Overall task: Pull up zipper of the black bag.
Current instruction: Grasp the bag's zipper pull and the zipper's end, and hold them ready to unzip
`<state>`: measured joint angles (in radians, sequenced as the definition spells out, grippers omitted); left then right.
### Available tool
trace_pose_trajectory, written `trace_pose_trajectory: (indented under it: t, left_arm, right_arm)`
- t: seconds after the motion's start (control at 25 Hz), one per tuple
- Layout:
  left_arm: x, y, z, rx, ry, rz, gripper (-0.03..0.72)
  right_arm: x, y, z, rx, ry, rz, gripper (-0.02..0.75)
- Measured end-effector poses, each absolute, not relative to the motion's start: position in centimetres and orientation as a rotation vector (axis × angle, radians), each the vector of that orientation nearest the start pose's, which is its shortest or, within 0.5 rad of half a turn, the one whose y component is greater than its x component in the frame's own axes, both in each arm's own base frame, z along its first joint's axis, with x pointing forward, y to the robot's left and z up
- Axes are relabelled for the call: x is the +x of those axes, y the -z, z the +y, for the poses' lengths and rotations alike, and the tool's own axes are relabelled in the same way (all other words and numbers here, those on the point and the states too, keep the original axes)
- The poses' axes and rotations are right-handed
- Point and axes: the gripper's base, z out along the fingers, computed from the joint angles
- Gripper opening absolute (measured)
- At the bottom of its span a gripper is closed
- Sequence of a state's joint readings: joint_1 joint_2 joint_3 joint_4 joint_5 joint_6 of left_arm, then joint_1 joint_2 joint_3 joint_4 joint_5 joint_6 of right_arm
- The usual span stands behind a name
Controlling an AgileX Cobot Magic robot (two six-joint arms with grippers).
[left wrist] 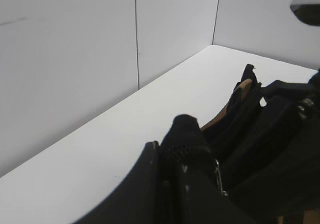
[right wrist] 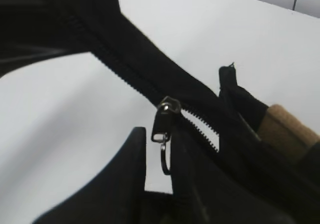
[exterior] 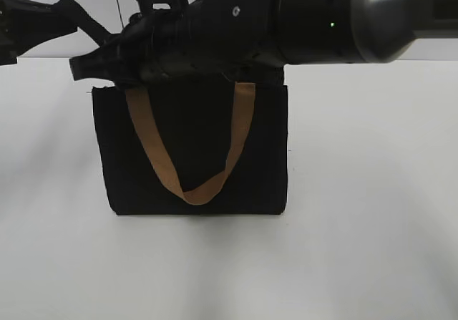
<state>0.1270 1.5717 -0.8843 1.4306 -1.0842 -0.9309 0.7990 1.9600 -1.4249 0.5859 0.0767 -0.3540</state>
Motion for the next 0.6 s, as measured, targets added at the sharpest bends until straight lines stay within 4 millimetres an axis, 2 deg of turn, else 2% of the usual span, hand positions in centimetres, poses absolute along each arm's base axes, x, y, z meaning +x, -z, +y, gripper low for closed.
trace_pose_trajectory:
  t: [0.16, 0.24, 0.32, 0.6]
  left_arm:
    - [30.66, -26.78, -4.17, 0.865, 0.683, 1.55, 0.024]
    - [30.65, -26.79, -4.18, 0.866, 0.685, 1.549, 0.024]
    - [30.65, -26.79, -4.18, 0.866, 0.685, 1.548, 0.024]
    - [30.65, -26.81, -4.18, 0.864, 0.686, 1.548, 0.024]
  right_arm:
    - [31.7, -23.66, 33.07, -0.598, -0.674, 2.063, 0.086]
    - [31.67, -23.63, 33.08, -0.598, -0.676, 2.067, 0.019]
    - [31.61, -23.57, 33.09, -0.602, -0.679, 2.076, -0.015]
    - [31.3, -23.44, 33.09, -0.628, -0.689, 2.108, -0.015]
